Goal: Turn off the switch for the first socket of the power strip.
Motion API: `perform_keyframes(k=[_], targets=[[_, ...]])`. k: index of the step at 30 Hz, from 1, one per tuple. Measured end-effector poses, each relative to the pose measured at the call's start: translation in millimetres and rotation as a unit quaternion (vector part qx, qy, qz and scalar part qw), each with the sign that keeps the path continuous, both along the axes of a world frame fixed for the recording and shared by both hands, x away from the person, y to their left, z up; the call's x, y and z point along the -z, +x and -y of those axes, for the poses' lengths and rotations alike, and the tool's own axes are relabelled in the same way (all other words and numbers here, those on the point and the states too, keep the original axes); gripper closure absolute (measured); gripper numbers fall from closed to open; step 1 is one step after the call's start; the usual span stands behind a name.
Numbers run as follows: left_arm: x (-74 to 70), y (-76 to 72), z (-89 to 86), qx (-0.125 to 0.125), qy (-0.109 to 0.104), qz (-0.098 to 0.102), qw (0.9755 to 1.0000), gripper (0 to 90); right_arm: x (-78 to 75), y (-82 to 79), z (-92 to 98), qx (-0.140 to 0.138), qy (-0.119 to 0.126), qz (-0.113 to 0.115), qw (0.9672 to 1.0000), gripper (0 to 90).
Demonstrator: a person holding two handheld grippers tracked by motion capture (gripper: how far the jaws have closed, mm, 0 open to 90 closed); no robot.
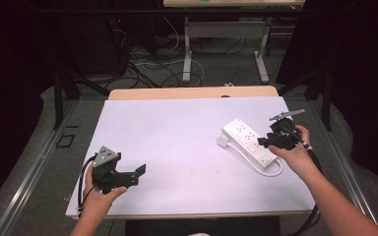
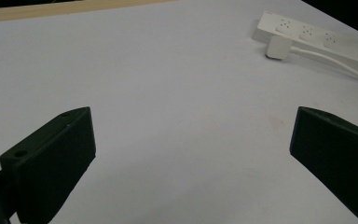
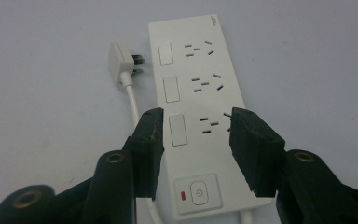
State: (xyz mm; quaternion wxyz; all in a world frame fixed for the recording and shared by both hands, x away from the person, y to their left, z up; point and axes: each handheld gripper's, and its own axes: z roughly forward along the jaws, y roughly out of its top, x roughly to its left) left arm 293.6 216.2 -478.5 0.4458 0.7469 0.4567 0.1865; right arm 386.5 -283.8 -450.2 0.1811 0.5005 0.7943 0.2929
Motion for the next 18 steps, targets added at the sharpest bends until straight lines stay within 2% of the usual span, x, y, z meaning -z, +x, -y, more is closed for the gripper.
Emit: perform_keyframes(k=[6,18], targets=[[-0.3,-0.3,0.3,0.0,-0.004,-0.003,1.0,0.0,2.7,6.5,-5.6,-0.003,0.001,-0.005,1.0,61.7],[-0.9,-0.3,-0.8,0.001,-0.002,-0.001,1.0,0.0,7.7,14.5,-9.0,0.003,-0.006,-0.008,0.9999,62.2]])
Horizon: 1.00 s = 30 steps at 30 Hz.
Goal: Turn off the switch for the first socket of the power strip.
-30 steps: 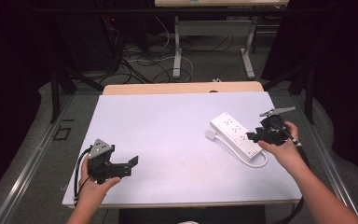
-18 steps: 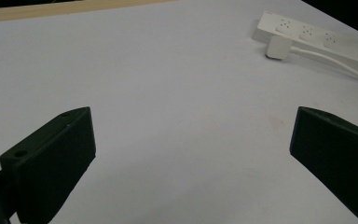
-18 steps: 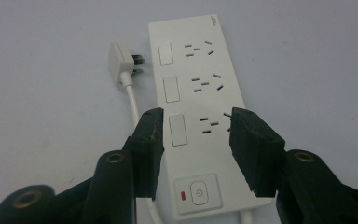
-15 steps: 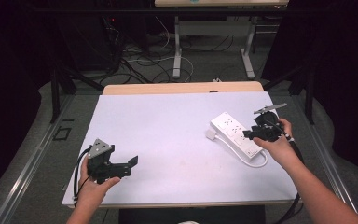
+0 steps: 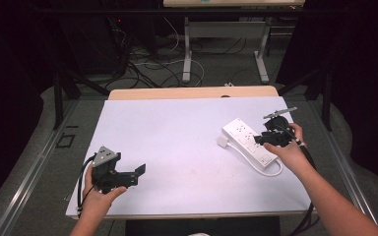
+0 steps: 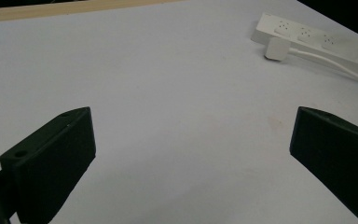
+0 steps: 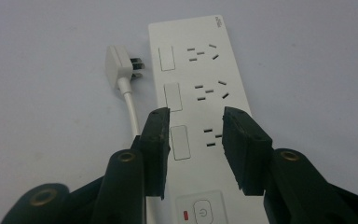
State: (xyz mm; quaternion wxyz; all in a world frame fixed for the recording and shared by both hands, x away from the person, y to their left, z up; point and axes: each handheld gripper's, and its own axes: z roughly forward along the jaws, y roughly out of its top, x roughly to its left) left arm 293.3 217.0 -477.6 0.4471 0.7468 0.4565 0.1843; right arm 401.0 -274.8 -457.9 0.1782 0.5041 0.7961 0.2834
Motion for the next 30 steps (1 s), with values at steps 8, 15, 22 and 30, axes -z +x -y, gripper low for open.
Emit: perform_keyframes(k=[8,15,22,30], targets=[[0.9,0.0,0.6,-0.002,-0.006,-0.001,1.0,0.1,4.0,5.6,-1.8,0.005,0.003,-0.008,1.0,63.8],[1.3,0.6,-0.3,-0.001,-0.001,0.001,1.0,0.2,10.8,12.0,-6.1,0.005,-0.003,-0.016,0.9999,67.6],[1.8,0.8,-0.2,-0.003,0.0,0.001,1.0,0.1,13.9,16.7,-9.2,0.007,-0.003,-0.022,0.9997,70.8],[2.0,1.2,-0.1,0.0,0.002,-0.005,1.0,0.1,18.0,21.8,-11.5,0.012,-0.005,-0.028,0.9995,73.2]])
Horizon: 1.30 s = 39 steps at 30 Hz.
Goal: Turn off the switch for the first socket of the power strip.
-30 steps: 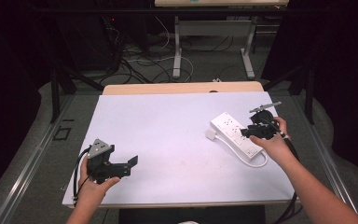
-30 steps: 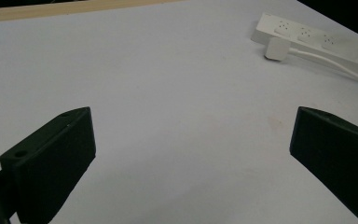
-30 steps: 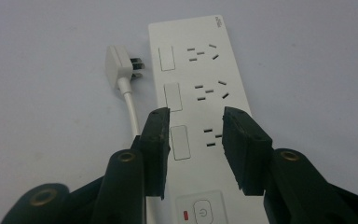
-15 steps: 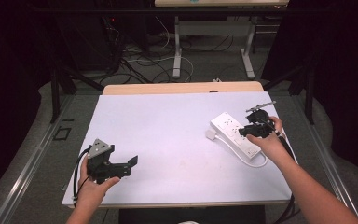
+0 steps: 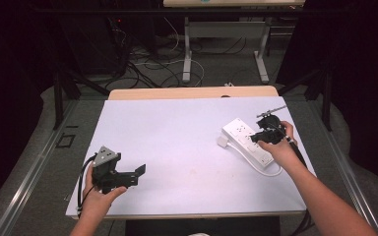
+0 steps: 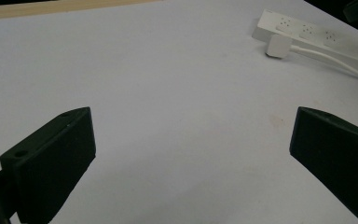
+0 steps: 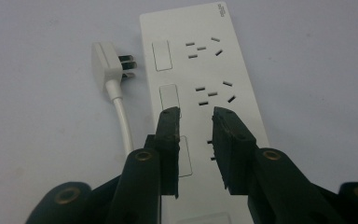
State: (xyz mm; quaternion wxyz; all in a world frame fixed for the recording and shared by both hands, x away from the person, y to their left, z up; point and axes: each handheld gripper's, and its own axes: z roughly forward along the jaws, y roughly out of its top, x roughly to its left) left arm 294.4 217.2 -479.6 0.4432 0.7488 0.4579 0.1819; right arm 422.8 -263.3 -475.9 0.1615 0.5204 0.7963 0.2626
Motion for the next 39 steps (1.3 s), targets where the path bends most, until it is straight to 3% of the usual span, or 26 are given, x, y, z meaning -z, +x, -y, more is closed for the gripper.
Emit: perform_keyframes(k=[21,24,33,39], targets=[[1.0,0.1,0.2,-0.003,-0.002,-0.003,1.0,0.1,14.3,11.4,-12.0,-0.007,-0.009,-0.029,0.9995,86.9],[1.0,0.3,0.0,-0.001,0.001,-0.002,1.0,0.1,16.5,12.5,-12.3,-0.01,-0.019,-0.034,0.9992,88.6],[1.0,0.0,0.4,-0.003,-0.001,-0.004,1.0,0.1,26.4,12.6,-15.0,0.003,-0.007,-0.057,0.9984,90.0],[1.6,0.6,0.4,-0.002,0.003,-0.001,1.0,0.1,29.7,13.6,-15.7,-0.004,-0.01,-0.053,0.9985,90.0]])
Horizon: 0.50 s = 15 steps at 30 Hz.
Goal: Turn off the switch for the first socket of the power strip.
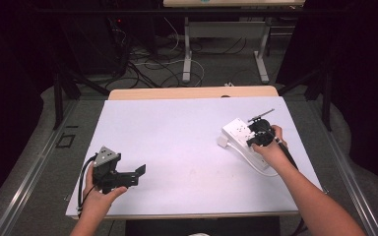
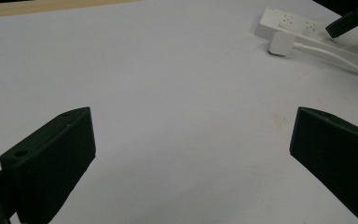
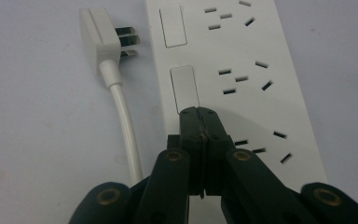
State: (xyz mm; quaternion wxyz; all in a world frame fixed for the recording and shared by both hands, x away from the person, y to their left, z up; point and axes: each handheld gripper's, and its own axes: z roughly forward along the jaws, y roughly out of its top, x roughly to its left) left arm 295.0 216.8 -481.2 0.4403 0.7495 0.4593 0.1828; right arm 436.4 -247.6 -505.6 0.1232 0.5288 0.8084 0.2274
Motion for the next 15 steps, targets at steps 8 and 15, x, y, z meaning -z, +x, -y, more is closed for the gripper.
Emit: perform_keyframes(k=[8,15], targets=[[-0.1,0.0,-0.3,0.0,0.001,-0.001,1.0,0.1,2.1,-0.2,-1.5,-0.004,-0.009,-0.007,0.9999,90.0],[-0.3,-0.2,-0.2,0.0,0.001,0.0,1.0,0.1,3.0,-0.4,-3.5,0.003,-0.011,-0.011,0.9999,90.0]])
